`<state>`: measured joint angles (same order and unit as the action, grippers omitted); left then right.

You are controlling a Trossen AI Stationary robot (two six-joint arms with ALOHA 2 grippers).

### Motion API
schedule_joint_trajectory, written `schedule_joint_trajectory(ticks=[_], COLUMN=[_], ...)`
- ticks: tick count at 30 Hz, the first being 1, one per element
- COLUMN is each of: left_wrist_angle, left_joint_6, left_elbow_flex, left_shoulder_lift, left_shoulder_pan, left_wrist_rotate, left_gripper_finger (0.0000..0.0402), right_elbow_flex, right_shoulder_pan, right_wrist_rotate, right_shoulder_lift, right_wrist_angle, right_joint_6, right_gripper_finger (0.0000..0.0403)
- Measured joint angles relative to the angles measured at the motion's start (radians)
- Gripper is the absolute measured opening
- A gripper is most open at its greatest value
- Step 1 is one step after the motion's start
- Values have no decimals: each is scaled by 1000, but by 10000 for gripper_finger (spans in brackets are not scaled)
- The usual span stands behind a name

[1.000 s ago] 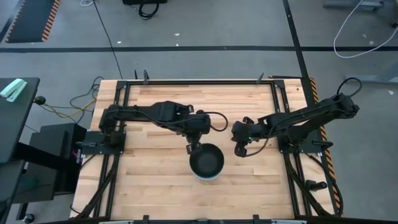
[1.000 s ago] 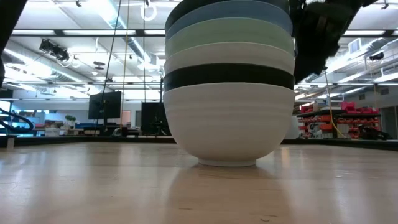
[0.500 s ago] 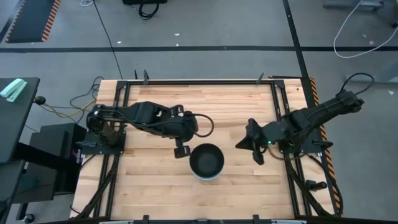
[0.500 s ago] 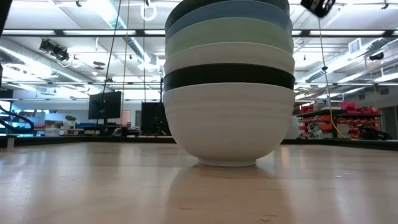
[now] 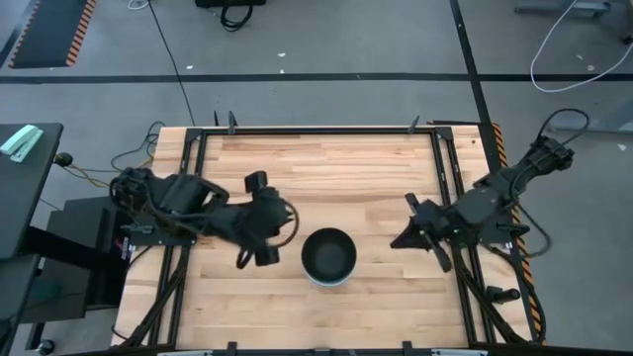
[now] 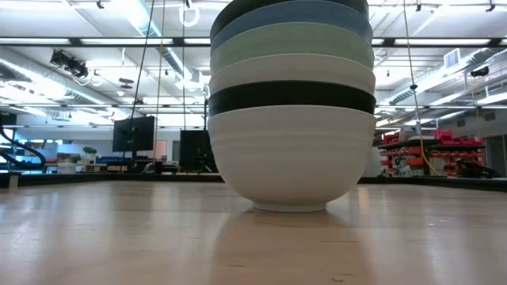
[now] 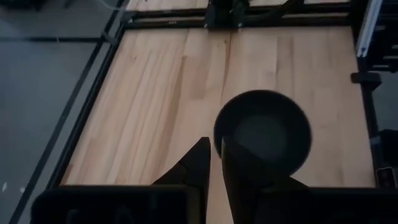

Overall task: Nest bowls inside each other
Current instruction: Return to Home Position

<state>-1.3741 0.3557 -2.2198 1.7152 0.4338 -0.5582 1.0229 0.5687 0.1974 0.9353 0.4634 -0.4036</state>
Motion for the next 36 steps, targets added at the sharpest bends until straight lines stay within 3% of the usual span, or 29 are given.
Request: schedule_joint_trajectory(ticks=[5,14,23,36], left_wrist_angle=[47,76,74,106], left_joint_6=[3,4,75,185], left_elbow_flex=[1,1,2,2], left_shoulder_lift=[-30,-38,-5,109], left_shoulder_pan=[87,205,295,308], left_wrist_rotate=[-81,-172,-250,-300], left_gripper_finger=[52,44,52,47], right_elbow_flex=[0,-2,-106,-379], right_shoulder_pan=[85,175,228,348], right_wrist_rotate=[-24,-26,-26,-27], right_shoulder_lift=[-33,-47,-46,-46], right_wrist_angle=[-128,-170,-329,-859], right_joint_6=[111,160,187,210], right_gripper_finger=[16,16,16,17])
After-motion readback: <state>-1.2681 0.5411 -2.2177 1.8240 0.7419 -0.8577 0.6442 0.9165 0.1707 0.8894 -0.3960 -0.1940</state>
